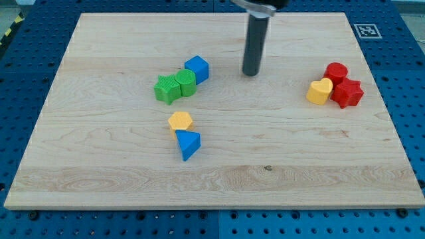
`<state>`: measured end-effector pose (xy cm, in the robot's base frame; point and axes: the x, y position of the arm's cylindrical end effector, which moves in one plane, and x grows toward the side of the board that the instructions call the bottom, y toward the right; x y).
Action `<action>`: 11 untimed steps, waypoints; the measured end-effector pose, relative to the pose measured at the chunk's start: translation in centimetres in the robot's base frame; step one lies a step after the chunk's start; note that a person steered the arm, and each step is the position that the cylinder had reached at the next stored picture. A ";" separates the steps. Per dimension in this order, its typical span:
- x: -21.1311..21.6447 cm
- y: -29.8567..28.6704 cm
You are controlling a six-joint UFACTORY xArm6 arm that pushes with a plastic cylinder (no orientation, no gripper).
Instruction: Point your arm to the top of the yellow hexagon
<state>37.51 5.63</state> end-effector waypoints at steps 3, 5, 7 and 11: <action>9.0 0.4; 10.9 -0.4; 11.2 -2.5; 9.1 -16.1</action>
